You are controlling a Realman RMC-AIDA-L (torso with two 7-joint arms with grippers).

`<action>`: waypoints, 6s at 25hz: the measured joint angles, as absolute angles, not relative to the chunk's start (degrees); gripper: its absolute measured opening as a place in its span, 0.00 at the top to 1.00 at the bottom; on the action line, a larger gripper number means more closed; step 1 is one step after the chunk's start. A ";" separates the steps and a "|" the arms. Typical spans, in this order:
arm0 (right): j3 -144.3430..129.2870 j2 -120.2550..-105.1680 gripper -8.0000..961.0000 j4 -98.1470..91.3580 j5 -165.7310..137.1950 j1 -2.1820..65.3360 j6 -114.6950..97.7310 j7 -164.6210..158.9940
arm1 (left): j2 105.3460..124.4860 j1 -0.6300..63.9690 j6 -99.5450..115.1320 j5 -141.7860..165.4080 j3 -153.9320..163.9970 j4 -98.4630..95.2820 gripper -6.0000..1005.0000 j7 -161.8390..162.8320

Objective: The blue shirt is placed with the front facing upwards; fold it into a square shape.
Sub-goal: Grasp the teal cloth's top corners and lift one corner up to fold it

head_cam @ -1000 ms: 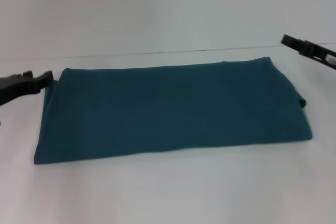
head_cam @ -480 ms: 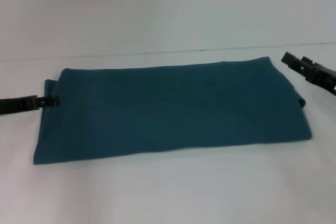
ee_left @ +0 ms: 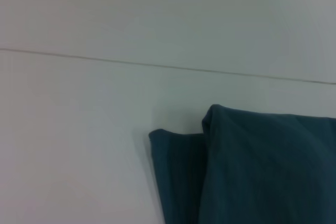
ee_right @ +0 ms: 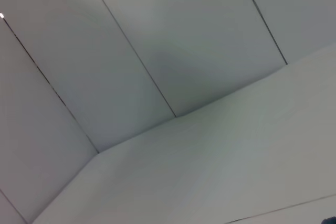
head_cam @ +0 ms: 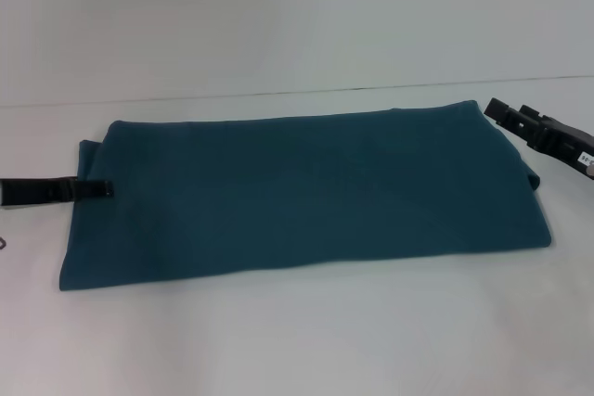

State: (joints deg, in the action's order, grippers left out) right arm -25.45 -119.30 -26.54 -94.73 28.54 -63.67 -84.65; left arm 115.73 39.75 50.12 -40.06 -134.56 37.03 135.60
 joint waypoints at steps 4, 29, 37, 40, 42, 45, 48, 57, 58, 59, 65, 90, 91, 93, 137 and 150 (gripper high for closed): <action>-26.29 -119.32 0.21 -26.54 -94.71 28.59 -62.94 -85.19 | 115.68 41.03 49.19 -40.01 -134.55 34.41 0.11 135.53; -29.18 -119.09 0.21 -26.45 -94.66 29.03 -60.57 -87.97 | 116.31 42.16 43.01 -38.47 -134.52 30.05 0.12 133.33; -31.90 -118.91 0.21 -26.76 -94.66 29.44 -58.86 -89.61 | 117.85 42.49 43.54 -38.76 -134.44 30.95 0.26 129.07; -31.91 -118.91 0.22 -26.85 -94.66 29.52 -58.81 -90.09 | 118.06 42.68 43.52 -38.76 -134.54 31.21 0.37 128.89; -31.91 -118.91 0.22 -26.85 -94.66 29.56 -58.80 -90.12 | 118.34 42.68 43.49 -39.11 -134.95 31.79 0.47 128.63; -31.90 -118.86 0.22 -26.67 -94.66 29.56 -58.79 -90.12 | 118.56 42.33 44.36 -41.82 -135.14 32.64 0.60 126.29; -31.90 -118.82 0.22 -26.56 -94.66 29.55 -58.79 -90.12 | 118.49 42.24 45.29 -44.10 -135.24 32.65 0.72 124.51; -31.90 -118.93 0.22 -26.54 -94.66 29.53 -58.56 -90.18 | 118.80 42.14 48.77 -49.24 -135.11 34.79 0.93 121.50; -31.90 -118.95 0.22 -26.54 -94.66 29.53 -58.55 -90.18 | 119.00 42.14 49.13 -49.34 -135.07 35.16 0.93 121.36; -31.90 -119.01 0.22 -26.53 -94.66 29.53 -58.53 -90.18 | 119.33 42.15 49.35 -49.37 -135.00 35.84 0.93 121.25; -31.89 -119.42 0.22 -25.99 -94.41 29.65 -58.33 -87.51 | 120.10 41.82 51.99 -49.40 -135.06 39.39 0.93 120.83; -28.04 -120.89 0.82 4.95 -69.92 40.38 -57.38 -21.71 | 120.77 36.92 68.01 -53.25 -138.51 55.18 0.93 125.67; -27.47 -120.89 0.87 5.81 -69.97 40.89 -57.28 -21.01 | 120.75 36.91 68.95 -53.51 -138.89 55.94 0.93 125.96; -26.87 -120.93 0.90 7.10 -70.22 41.99 -56.90 -20.34 | 120.87 36.89 69.94 -53.59 -139.03 57.07 0.93 126.64; 12.99 -120.55 0.96 18.66 -104.56 42.42 -45.18 -20.15 | 122.46 36.57 77.24 -62.42 -138.63 67.34 0.94 130.52; 12.78 -121.24 0.96 21.31 -107.41 53.52 -31.12 -19.44 | 122.78 37.03 77.26 -64.25 -138.34 67.50 0.94 130.51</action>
